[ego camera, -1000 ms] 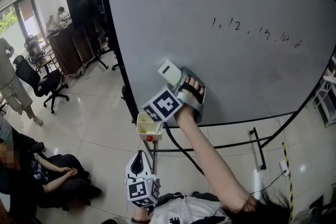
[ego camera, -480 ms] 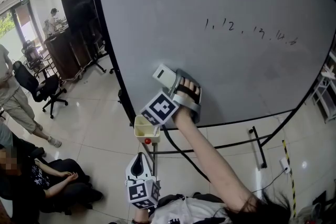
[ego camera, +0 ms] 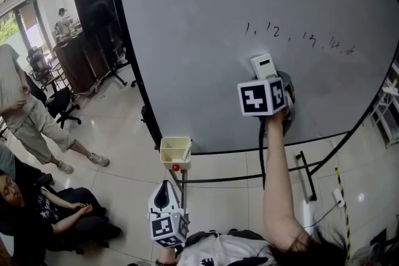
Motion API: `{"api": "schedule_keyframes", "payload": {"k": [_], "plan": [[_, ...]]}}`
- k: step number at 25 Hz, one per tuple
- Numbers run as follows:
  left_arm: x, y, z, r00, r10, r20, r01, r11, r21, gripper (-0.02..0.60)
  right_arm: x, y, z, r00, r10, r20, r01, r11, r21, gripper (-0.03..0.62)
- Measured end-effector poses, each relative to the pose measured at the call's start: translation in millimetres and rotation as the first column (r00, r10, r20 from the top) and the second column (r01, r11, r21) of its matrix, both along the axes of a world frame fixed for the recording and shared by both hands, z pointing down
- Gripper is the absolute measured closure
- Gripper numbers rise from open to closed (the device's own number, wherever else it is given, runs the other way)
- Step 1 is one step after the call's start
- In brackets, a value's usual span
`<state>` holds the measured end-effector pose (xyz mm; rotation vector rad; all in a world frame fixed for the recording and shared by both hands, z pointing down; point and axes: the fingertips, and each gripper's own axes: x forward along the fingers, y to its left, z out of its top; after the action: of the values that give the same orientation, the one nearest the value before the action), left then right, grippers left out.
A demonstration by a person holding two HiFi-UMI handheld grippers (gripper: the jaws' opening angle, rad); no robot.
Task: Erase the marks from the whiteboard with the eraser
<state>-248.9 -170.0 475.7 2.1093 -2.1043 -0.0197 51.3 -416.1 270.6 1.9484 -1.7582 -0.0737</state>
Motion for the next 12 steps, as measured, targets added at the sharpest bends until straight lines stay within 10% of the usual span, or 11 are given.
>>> {"api": "schedule_keyframes", "payload": {"k": [9,12], "plan": [[43,-22,-4,0.995,0.103,-0.008,-0.103,0.995,0.006,0.583,-133,8,26,0.913,-0.166,-0.372,0.173,0.985,-0.014,0.312],[57,-25,-4,0.991,0.134,-0.004,-0.134,0.991,0.004,0.583,-110,2,51,0.93,-0.183,-0.318,0.172,0.983,-0.061,0.312]]}}
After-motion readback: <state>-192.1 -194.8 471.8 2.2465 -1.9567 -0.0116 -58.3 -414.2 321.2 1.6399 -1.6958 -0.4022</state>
